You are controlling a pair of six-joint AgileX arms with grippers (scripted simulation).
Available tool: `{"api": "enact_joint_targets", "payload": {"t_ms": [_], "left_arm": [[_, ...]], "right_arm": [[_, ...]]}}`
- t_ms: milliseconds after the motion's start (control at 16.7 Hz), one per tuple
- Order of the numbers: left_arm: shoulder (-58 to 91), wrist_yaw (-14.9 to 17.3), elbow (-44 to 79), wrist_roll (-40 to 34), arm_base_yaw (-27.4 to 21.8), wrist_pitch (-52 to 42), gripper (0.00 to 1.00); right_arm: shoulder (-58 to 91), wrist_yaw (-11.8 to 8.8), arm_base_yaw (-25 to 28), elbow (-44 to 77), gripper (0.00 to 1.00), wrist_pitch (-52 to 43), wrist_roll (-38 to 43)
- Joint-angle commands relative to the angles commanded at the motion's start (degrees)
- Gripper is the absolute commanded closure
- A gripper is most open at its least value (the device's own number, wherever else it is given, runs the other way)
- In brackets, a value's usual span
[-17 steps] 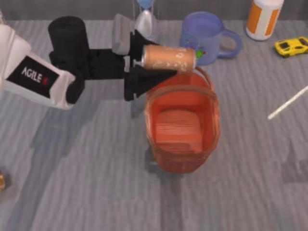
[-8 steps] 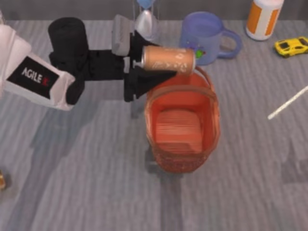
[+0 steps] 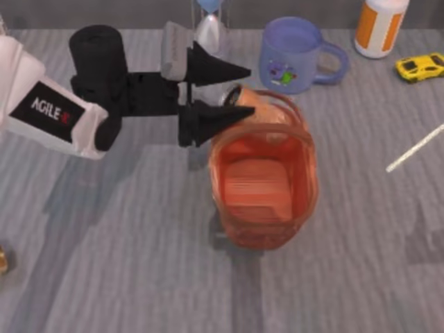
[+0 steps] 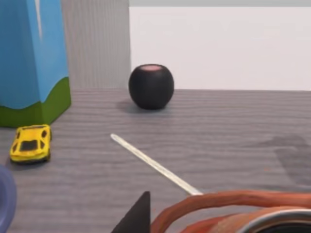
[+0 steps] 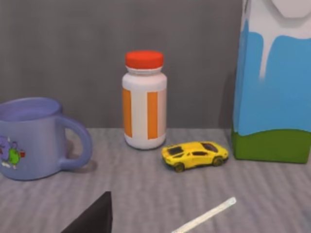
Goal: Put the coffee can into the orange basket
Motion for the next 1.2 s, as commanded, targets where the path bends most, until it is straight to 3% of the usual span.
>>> {"api": "enact_joint_targets", "payload": {"t_ms": [600,720,960,1200], "left_arm": [[-0.03,-0.01,0.02,0.01,-0.23,-0.01,0.00],[-1.59,-1.24,-0.86,-0.45,0.20,-0.94,0.00],[-11.08,-7.72,-5.72,-2.61,2.25,-5.89,0.00],[-27.70,-17.81,-13.99,-5.18,5.31,-13.86,0.00]], "right_arm": [[0.00,0.00,0.00,0.00,0.00,0.00,0.00],[1.70,-0.21,0.83,1.71,0.00,-1.54,-1.02],[12.25,-0.77,4.82,12.33,0.00,-10.16,-6.62],[31.72,-0.80,10.37,32.33,0.00,-24.12,-15.44]]}}
